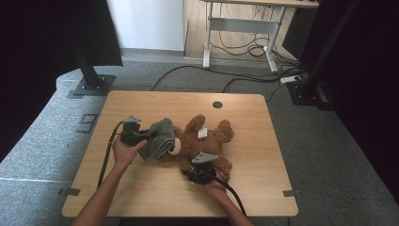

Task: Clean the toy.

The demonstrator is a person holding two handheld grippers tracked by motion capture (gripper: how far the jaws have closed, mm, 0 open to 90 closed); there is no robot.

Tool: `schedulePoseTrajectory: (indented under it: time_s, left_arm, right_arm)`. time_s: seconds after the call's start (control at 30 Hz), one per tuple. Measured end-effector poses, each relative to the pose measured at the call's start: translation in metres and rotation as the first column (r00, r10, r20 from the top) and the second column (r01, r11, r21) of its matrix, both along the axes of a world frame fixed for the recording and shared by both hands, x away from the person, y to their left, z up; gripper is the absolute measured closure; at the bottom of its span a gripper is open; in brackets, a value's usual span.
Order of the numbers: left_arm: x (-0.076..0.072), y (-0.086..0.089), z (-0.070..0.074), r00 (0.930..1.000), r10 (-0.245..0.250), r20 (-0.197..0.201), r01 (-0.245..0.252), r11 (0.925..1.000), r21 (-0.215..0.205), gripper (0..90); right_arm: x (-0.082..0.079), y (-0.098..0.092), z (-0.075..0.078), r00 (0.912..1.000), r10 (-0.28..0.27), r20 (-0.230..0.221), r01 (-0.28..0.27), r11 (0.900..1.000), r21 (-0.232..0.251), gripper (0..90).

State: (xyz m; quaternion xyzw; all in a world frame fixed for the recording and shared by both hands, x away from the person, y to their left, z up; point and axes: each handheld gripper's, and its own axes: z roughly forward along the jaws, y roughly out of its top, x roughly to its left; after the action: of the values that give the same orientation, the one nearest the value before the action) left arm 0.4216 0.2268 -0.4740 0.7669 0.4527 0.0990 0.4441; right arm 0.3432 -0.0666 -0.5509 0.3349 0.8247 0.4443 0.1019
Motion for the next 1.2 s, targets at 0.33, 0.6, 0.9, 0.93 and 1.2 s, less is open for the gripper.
schedulePoseTrajectory:
  time_s: [0.33, 0.6, 0.9, 0.93, 1.2]
  left_arm:
    - [-0.030, 0.003, -0.001, 0.9972, -0.071, 0.023, 0.072, 0.9967, -0.037, 74.8]
    - [-0.054, -0.035, 0.014, 0.9669, -0.238, 0.092, 0.247, 0.9642, -0.097, 74.9]
    - [-0.054, -0.051, -0.009, 0.9699, -0.238, 0.052, 0.240, 0.9703, -0.033, 74.9]
    - [-0.053, -0.048, -0.011, 0.9721, -0.229, 0.052, 0.230, 0.9728, -0.025, 74.9]
    - [-0.046, -0.020, -0.024, 0.9869, -0.161, 0.016, 0.161, 0.9870, 0.000, 74.5]
  right_arm:
    - [0.001, -0.001, 0.000, 1.0000, -0.002, -0.009, 0.002, 1.000, 0.006, 66.0]
    - [0.001, 0.000, 0.000, 0.9998, -0.006, -0.018, 0.006, 1.000, 0.013, 66.1]
    - [0.001, -0.001, 0.000, 0.9998, -0.010, -0.018, 0.011, 1.000, 0.015, 66.0]
    - [0.001, -0.001, 0.000, 0.9997, -0.012, -0.021, 0.013, 1.000, 0.017, 66.0]
    - [0.000, -0.001, 0.000, 0.9998, -0.012, -0.013, 0.012, 1.000, 0.013, 66.0]
